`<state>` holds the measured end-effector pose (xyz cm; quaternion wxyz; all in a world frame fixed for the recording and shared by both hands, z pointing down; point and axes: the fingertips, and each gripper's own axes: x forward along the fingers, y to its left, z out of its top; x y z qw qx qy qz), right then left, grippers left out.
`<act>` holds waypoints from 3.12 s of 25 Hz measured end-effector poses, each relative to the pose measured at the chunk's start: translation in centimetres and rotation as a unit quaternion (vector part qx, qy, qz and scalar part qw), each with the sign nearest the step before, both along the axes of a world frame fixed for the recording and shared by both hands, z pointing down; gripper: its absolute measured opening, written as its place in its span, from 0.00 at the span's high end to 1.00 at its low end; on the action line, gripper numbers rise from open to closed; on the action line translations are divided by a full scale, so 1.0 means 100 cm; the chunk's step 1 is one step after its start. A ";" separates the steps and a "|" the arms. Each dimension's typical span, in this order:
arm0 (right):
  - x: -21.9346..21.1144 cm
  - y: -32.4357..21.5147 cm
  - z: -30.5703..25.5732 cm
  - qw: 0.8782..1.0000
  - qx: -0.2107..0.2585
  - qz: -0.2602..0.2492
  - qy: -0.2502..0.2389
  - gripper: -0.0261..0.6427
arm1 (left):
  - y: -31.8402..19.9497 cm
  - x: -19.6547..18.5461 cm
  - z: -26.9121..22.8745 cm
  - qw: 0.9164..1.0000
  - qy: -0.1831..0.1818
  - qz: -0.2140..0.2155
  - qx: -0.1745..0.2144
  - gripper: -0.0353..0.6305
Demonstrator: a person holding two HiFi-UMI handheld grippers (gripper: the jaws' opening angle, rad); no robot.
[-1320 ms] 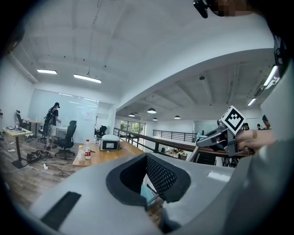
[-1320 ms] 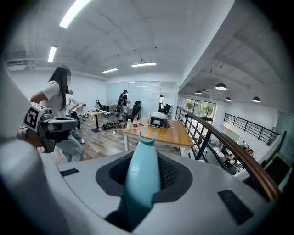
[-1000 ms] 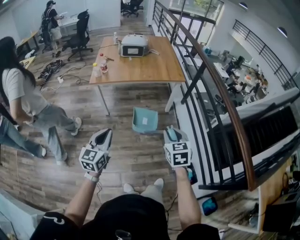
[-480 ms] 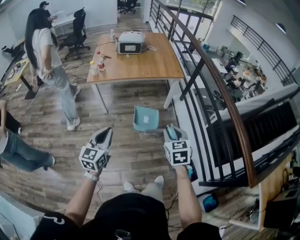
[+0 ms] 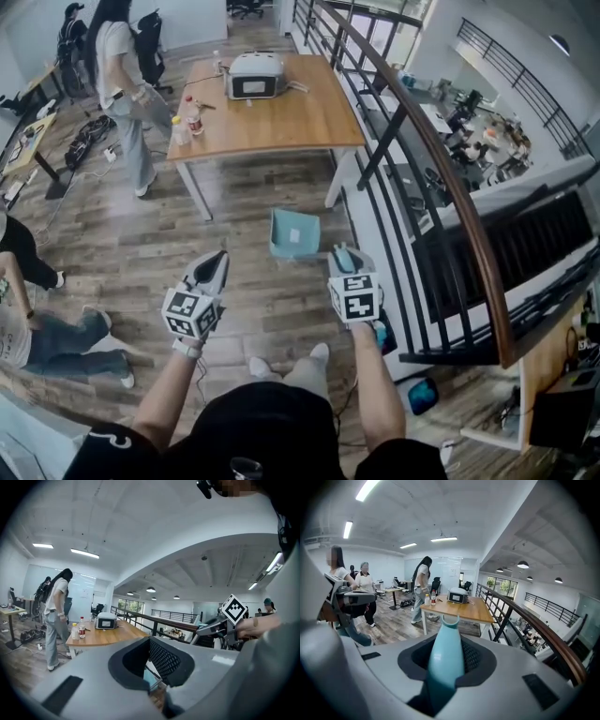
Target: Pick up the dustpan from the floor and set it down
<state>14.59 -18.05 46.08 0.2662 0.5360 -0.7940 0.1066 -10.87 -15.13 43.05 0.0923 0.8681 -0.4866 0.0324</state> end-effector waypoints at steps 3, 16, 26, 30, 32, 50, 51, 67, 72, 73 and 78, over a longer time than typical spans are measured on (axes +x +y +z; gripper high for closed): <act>0.004 -0.006 0.014 1.000 -0.010 0.001 0.005 0.83 | -0.005 0.006 0.007 1.000 0.002 0.004 -0.010 0.95; 0.029 -0.037 0.127 0.998 -0.056 -0.007 0.028 0.83 | -0.030 0.045 0.080 0.998 -0.008 0.019 -0.058 0.95; 0.024 -0.065 0.225 0.993 -0.092 -0.051 0.047 0.83 | -0.049 0.068 0.151 0.995 -0.016 0.017 -0.100 0.95; 0.016 -0.073 0.265 0.991 -0.108 -0.061 0.049 0.83 | -0.055 0.075 0.183 0.993 -0.020 0.015 -0.115 0.95; 0.008 -0.072 0.289 0.989 -0.117 -0.069 0.051 0.83 | -0.056 0.075 0.201 0.992 -0.019 0.012 -0.122 0.95; -0.016 -0.047 0.437 0.978 -0.174 -0.087 0.075 0.83 | -0.047 0.071 0.319 0.983 -0.018 -0.005 -0.185 0.95; -0.018 -0.048 0.439 0.978 -0.173 -0.087 0.077 0.83 | -0.046 0.071 0.322 0.982 -0.019 -0.005 -0.187 0.95; -0.030 -0.011 0.476 0.971 -0.212 -0.093 0.062 0.77 | -0.040 0.077 0.341 0.980 -0.012 -0.007 -0.200 0.95; -0.030 -0.006 0.474 0.971 -0.214 -0.092 0.051 0.62 | -0.039 0.074 0.336 0.980 -0.012 -0.008 -0.199 0.95; -0.030 -0.006 0.471 0.972 -0.212 -0.093 0.048 0.62 | -0.039 0.074 0.335 0.980 -0.012 -0.009 -0.200 0.95; -0.030 -0.001 0.450 0.971 -0.218 -0.094 0.039 0.61 | -0.037 0.073 0.326 0.980 -0.011 -0.008 -0.197 0.95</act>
